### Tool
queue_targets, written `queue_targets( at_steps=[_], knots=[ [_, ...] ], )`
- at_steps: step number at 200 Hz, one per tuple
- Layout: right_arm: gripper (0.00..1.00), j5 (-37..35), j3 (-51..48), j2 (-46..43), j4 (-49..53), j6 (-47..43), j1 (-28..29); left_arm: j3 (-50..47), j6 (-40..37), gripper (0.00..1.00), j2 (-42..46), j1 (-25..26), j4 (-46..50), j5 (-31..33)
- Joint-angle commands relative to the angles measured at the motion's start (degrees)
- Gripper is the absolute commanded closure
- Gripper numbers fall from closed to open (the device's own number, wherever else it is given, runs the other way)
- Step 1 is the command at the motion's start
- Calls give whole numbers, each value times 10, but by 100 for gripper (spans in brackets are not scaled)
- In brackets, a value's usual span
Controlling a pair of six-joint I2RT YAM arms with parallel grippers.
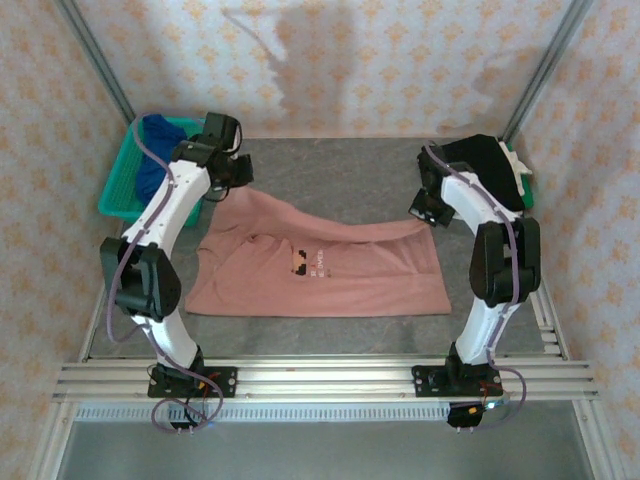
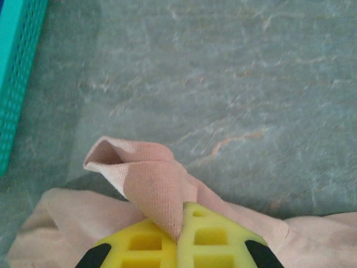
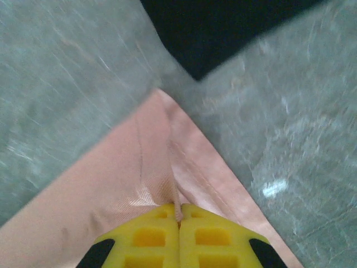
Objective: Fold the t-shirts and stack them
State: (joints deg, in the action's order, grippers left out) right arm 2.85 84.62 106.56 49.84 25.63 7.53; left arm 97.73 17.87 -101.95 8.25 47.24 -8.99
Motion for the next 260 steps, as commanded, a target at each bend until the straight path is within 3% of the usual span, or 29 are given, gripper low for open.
queue_targets(
  at_steps=[1,28,48,66,122,150,206,237,260],
  knots=[
    [100,-34,43,44,48,-32,-11,48,-35,100,-35,1,38,8],
    [100,-52,156,105,112,-49,-18,88,-45,100,-71,-10,48,5],
    [100,-59,193,115,95,-69,-25,105,-48,100,-103,-17,57,7],
    [100,-61,241,149,138,-67,-39,110,-51,100,-108,-22,53,7],
    [100,-4,155,90,85,-70,-39,126,-45,100,-88,-26,72,-15],
    [100,13,78,32,61,-68,-39,16,-26,100,19,-14,48,-30],
    [97,10,-112,-87,17,-52,-39,-316,52,100,270,23,-27,-17],
    [94,-4,-175,-106,17,-46,-39,-422,89,100,313,54,-41,-17],
    [82,-23,-197,-115,23,-42,-40,-462,103,100,315,60,-52,-30]
  ],
)
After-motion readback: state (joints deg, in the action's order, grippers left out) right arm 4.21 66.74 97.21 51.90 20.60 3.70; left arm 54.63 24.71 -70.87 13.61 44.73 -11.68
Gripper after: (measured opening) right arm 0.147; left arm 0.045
